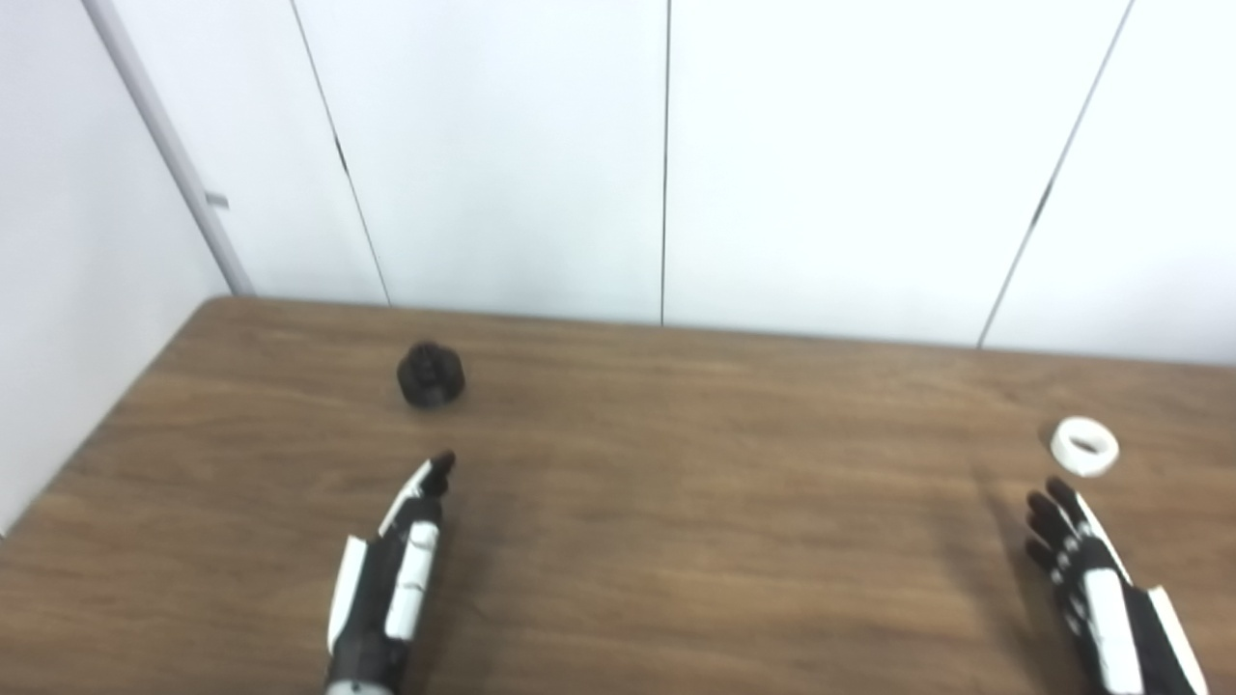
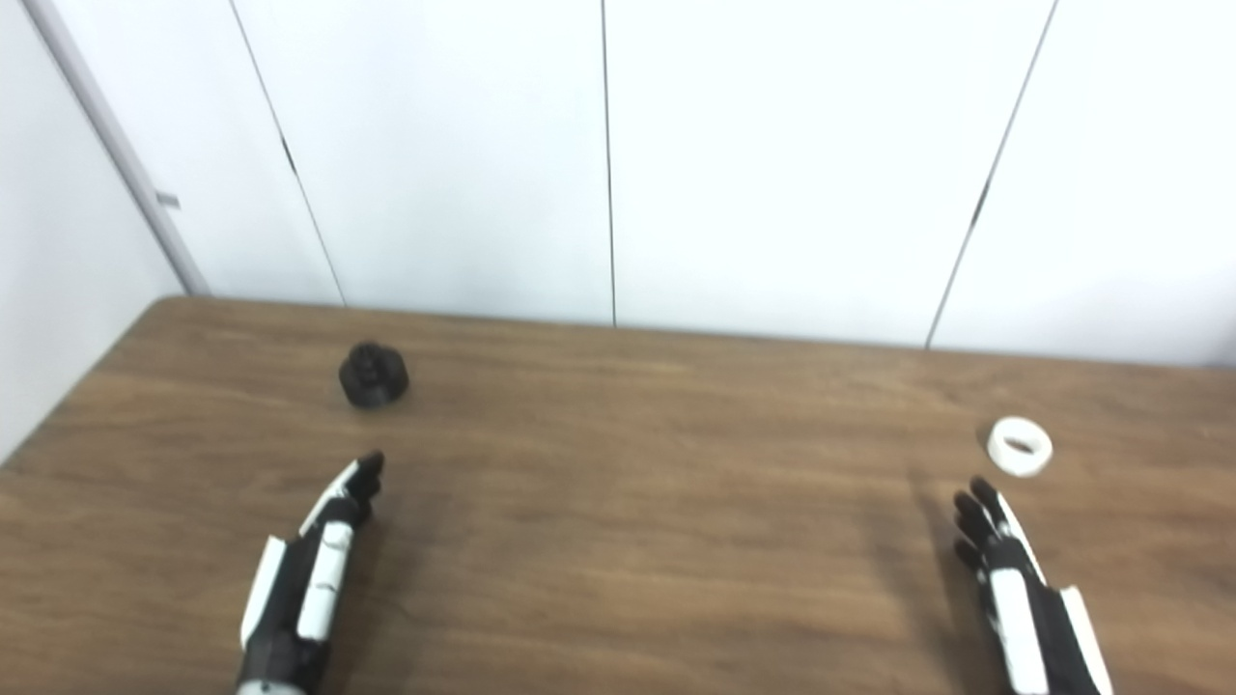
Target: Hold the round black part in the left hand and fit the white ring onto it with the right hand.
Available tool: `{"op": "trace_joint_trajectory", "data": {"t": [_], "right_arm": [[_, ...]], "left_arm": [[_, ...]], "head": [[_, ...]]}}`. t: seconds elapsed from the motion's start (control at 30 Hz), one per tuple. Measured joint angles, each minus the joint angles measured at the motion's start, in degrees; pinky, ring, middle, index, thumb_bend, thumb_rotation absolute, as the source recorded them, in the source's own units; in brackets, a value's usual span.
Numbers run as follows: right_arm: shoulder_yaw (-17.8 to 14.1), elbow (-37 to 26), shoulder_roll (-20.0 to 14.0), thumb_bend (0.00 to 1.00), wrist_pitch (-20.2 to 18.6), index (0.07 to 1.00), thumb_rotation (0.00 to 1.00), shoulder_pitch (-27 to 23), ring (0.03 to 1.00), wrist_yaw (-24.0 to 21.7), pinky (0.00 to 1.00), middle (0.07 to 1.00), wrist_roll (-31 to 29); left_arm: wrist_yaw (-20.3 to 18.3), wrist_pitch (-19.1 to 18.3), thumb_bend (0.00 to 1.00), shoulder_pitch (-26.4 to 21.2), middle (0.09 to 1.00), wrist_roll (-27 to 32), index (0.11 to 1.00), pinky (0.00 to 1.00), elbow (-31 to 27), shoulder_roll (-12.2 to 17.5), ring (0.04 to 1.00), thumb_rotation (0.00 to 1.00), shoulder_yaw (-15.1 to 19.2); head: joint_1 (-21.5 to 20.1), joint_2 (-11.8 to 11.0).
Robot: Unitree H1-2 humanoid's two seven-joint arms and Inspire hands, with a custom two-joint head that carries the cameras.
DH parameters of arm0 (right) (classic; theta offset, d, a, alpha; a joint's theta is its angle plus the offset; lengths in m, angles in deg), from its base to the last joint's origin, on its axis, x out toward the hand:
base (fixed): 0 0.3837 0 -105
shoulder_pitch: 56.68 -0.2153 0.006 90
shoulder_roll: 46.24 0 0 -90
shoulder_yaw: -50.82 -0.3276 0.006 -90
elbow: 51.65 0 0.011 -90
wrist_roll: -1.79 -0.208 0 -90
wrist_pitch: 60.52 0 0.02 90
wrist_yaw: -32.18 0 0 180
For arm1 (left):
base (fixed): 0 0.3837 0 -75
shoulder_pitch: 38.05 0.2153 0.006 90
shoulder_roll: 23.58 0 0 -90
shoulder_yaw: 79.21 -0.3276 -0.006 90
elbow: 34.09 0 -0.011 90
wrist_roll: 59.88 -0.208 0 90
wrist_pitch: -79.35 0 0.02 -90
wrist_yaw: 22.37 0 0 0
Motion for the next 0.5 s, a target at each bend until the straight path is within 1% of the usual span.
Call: {"op": "trace_joint_trajectory", "data": {"t": [0.1,0.2,0.27,0.33,0.4,0.5], "right_arm": [[-0.04,0.70,-0.98,0.47,0.77,0.981,1.00,-0.30,0.973,-0.54,1.00,0.961,-0.95],[-0.13,1.09,-1.41,0.46,1.79,0.989,1.00,-0.61,0.984,-0.69,1.00,0.968,-1.46],[-0.13,1.02,-1.37,0.49,1.32,0.964,1.00,-0.61,0.953,-0.30,1.00,0.937,-0.64],[-0.04,0.90,-1.25,0.48,0.49,0.958,1.00,-0.61,0.946,0.39,1.00,0.927,0.14],[-0.01,0.81,-1.04,0.49,0.37,0.955,1.00,-0.61,0.942,0.78,1.00,0.920,0.73],[0.08,0.82,-0.97,0.48,0.42,0.959,1.00,-0.61,0.938,1.06,1.00,0.920,1.20]], "left_arm": [[0.26,0.60,0.51,-0.02,0.933,-1.11,0.904,0.95,0.17,-0.07,0.939,0.96,-0.27],[0.79,0.74,0.50,-0.05,0.933,-1.61,0.905,0.95,0.30,-0.11,0.939,0.95,-0.44],[1.28,0.97,0.51,-0.07,0.932,-1.72,0.905,0.94,0.35,-0.12,0.939,0.94,-0.53],[1.43,1.20,0.54,-0.13,0.931,-1.77,0.906,0.95,0.41,-0.11,0.941,0.91,-0.67],[1.43,1.23,0.59,-0.19,0.937,-1.70,0.916,0.98,0.56,-0.11,0.951,0.88,-0.77],[1.39,1.23,0.61,-0.29,0.946,-1.71,0.927,0.98,0.85,-0.07,0.961,0.80,-0.98]], "head": [[1.06,-0.35],[1.06,-0.36],[1.06,-0.44],[1.06,-0.27],[1.41,-0.53],[1.24,-0.36]]}}
